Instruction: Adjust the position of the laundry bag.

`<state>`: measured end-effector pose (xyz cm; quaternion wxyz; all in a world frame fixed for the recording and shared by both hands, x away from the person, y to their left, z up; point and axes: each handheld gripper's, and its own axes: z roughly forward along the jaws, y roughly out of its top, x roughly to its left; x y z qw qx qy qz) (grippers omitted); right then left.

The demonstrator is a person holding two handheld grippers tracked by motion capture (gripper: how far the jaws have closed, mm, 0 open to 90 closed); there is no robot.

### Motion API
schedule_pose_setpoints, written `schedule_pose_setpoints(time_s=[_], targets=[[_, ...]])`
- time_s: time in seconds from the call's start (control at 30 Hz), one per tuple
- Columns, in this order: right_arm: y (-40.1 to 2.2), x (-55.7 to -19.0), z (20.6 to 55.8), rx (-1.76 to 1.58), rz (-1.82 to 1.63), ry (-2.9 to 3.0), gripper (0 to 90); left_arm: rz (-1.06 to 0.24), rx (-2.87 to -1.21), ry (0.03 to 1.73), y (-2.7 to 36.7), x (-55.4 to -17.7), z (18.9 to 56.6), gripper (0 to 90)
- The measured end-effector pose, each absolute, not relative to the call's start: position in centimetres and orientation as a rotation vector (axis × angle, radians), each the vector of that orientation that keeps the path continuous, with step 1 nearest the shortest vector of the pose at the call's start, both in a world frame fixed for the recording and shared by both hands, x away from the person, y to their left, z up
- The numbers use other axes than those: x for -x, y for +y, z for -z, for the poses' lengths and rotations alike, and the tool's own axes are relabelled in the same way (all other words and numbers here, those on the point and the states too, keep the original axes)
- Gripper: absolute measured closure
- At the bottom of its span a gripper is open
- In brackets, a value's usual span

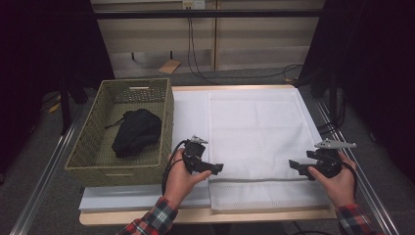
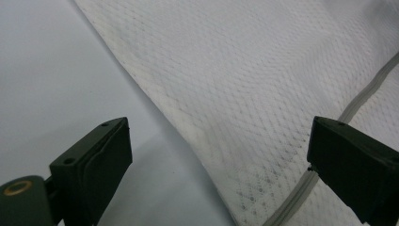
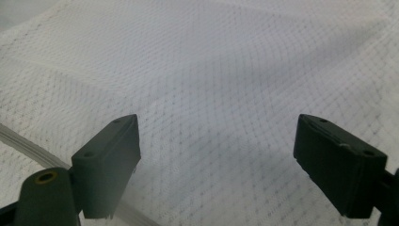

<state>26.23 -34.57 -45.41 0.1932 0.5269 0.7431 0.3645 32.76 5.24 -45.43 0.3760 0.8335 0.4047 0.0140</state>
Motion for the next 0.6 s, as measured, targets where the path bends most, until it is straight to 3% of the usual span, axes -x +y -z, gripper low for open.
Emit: schedule_pose_setpoints(time_s=[0.6], targets=[[-34.3,-26.3,45.0,-1.460,-1.045,2.072,15.4,-0.024,-2.068,1.139,3.5,-37.5,45.1,9.4]])
